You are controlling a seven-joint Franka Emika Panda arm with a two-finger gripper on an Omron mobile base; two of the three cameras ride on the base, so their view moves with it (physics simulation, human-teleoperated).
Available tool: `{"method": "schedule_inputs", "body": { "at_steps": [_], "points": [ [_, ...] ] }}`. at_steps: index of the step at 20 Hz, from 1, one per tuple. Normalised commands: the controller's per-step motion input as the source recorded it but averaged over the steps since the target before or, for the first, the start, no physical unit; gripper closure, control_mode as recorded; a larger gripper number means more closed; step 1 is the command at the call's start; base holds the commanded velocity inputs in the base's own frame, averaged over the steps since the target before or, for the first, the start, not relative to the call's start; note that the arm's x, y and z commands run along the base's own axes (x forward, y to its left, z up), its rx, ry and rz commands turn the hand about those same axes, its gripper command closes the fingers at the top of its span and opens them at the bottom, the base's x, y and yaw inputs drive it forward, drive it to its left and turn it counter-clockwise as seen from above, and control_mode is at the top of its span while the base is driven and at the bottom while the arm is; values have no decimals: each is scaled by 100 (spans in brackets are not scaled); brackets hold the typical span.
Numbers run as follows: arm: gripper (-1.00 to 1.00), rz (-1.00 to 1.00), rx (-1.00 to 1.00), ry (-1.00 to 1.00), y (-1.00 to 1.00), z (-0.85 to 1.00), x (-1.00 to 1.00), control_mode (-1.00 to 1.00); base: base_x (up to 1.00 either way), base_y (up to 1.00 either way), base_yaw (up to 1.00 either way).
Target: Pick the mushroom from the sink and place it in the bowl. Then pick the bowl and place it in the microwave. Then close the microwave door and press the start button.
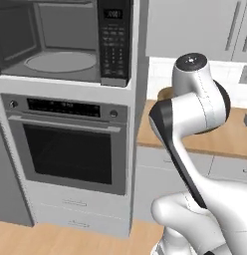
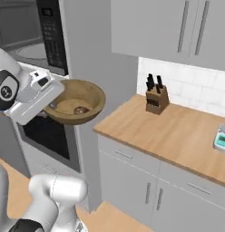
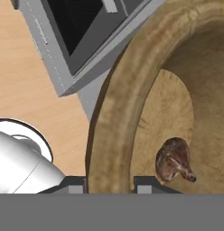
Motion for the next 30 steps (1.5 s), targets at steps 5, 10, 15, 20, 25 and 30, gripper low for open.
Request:
{"method": "schedule_inputs", "body": {
  "at_steps": [5, 10, 15, 20, 25, 30],
  "points": [
    [100, 0, 0, 0, 0, 0, 0, 100, 34, 100, -57],
    [100, 0, 0, 0, 0, 0, 0, 100, 9, 100, -49],
    [100, 0, 0, 0, 0, 0, 0, 100, -4, 100, -37],
    [100, 0, 0, 0, 0, 0, 0, 100, -28, 82, -11],
    [100, 0, 0, 0, 0, 0, 0, 100, -14, 6, 13],
    [100, 0, 0, 0, 0, 0, 0, 100, 29, -2, 23]
  ]
}}
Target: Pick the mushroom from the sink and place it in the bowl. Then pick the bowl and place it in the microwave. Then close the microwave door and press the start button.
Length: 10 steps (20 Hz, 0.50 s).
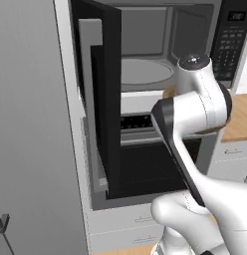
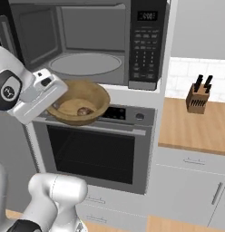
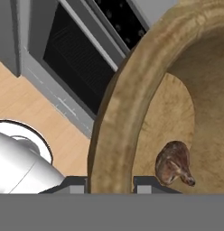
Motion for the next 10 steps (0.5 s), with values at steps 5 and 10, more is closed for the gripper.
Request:
{"method": "schedule_inputs", "body": {
  "at_steps": [5, 10],
  "points": [
    [100, 7, -13, -4, 30, 8, 13, -100, 0, 0, 0],
    [100, 16, -7, 4, 1, 19, 29, -100, 0, 0, 0]
  ]
}}
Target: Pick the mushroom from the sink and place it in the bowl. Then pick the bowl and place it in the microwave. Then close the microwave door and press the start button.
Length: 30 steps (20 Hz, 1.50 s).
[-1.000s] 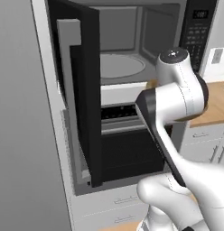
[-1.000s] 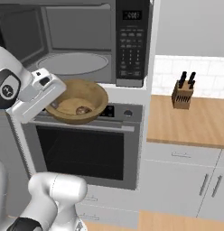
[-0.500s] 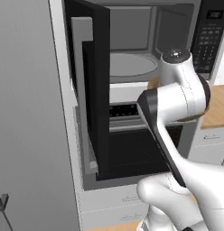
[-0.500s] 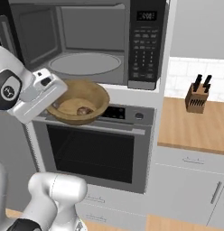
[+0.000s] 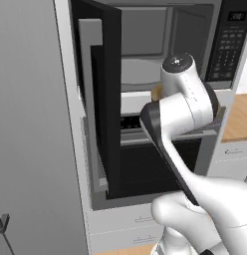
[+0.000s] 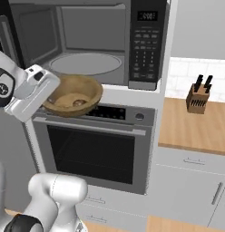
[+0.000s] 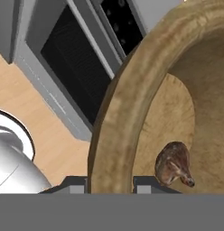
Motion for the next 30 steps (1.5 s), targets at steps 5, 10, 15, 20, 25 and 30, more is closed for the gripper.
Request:
{"method": "schedule_inputs", "body": {
  "at_steps": [5, 10, 15, 20, 25, 30],
  "points": [
    [100, 61, -2, -4, -33, 74, 58, -100, 0, 0, 0],
    [100, 48, -25, -3, -24, 66, 69, -100, 0, 0, 0],
    [100, 16, -22, 0, 0, 56, 100, -100, 0, 0, 0],
    [100, 1, -4, 10, 1, -13, 100, -100, 0, 0, 0],
    [100, 0, -4, 10, 11, -47, 100, -100, 0, 0, 0],
    [100, 0, -5, 1, 6, -32, 99, -100, 0, 0, 0]
  ]
}}
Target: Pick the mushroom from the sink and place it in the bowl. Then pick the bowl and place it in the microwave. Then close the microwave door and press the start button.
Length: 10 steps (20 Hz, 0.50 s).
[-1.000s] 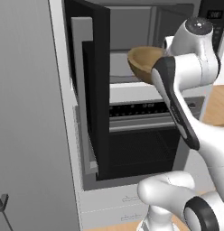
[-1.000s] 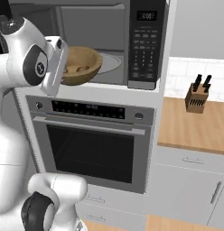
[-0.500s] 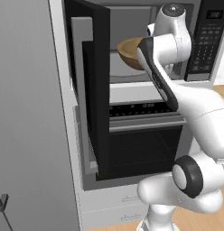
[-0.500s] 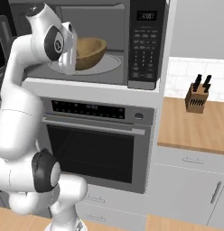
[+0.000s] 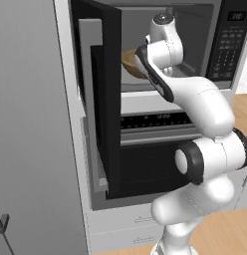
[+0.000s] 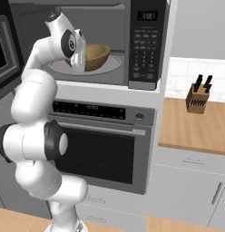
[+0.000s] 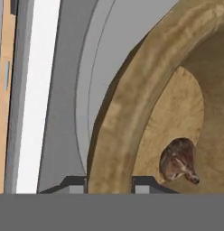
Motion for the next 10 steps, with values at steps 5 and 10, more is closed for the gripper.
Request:
{"method": "schedule_inputs", "body": {
  "at_steps": [5, 10],
  "points": [
    [100, 0, -5, 0, 3, -20, 78, -100, 0, 0, 0],
    [-100, 2, -1, -10, 0, 0, -22, -100, 0, 0, 0]
  ]
}}
